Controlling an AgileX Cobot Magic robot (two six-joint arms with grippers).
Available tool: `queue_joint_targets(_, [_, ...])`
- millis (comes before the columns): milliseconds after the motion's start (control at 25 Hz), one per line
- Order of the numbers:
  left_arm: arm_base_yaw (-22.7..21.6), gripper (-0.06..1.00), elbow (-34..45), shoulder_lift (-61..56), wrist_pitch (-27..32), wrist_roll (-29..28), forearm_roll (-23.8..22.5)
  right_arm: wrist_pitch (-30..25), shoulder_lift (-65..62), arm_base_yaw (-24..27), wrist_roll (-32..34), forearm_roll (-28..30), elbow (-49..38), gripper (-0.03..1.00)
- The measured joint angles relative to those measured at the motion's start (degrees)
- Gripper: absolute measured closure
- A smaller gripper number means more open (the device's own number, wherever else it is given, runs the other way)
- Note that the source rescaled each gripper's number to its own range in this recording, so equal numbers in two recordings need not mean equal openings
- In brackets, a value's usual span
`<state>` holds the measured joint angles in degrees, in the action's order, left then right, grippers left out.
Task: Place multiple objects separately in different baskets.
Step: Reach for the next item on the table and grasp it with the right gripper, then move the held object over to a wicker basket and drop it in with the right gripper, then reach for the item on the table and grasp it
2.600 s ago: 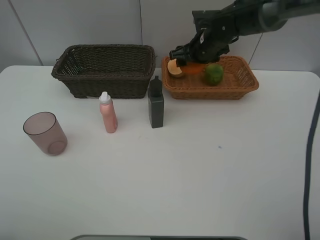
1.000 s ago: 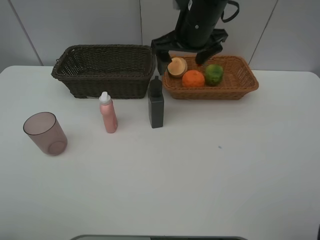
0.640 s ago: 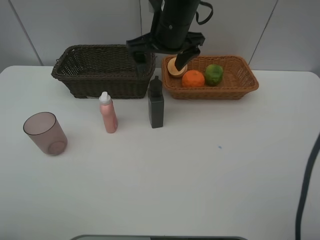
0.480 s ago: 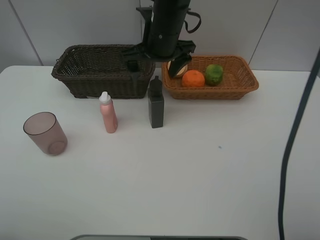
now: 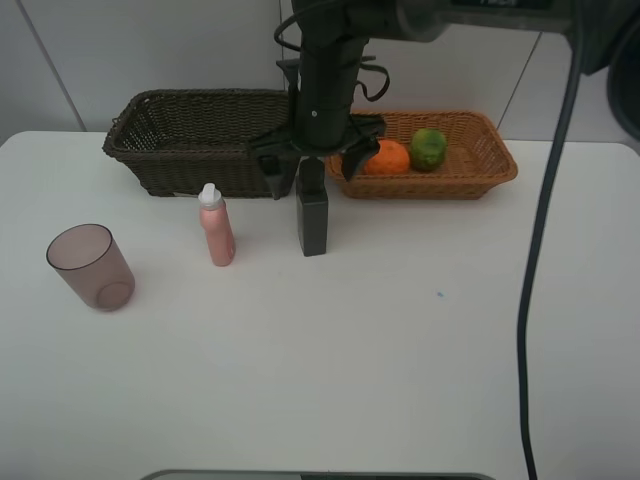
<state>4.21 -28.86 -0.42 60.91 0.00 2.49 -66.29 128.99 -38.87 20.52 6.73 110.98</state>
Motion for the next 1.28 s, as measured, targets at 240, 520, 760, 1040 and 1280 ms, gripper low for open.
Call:
queue_joint_targets(240, [0.0,0.03,0.0,0.0,0.0,0.0,0.0,1.26,1.55,0.05,4.17,2.2,0.0,-0.03])
queue_joint_targets(520, [0.0,0.03,0.0,0.0,0.0,0.0,0.0,1.32,1.96,0.05,5.44,2.45,0.0,0.41])
queue_joint_targets(760, [0.0,0.03,0.0,0.0,0.0,0.0,0.0,1.13,2.02,0.05,5.72,2.28,0.0,0.94])
queue_joint_targets(1040, [0.0,0.03,0.0,0.0,0.0,0.0,0.0,1.13,2.02,0.05,5.72,2.28,0.0,0.94])
queue_joint_targets(1280, [0.0,0.03,0.0,0.0,0.0,0.0,0.0,1.13,2.02,0.05,5.72,2.28,0.0,0.94])
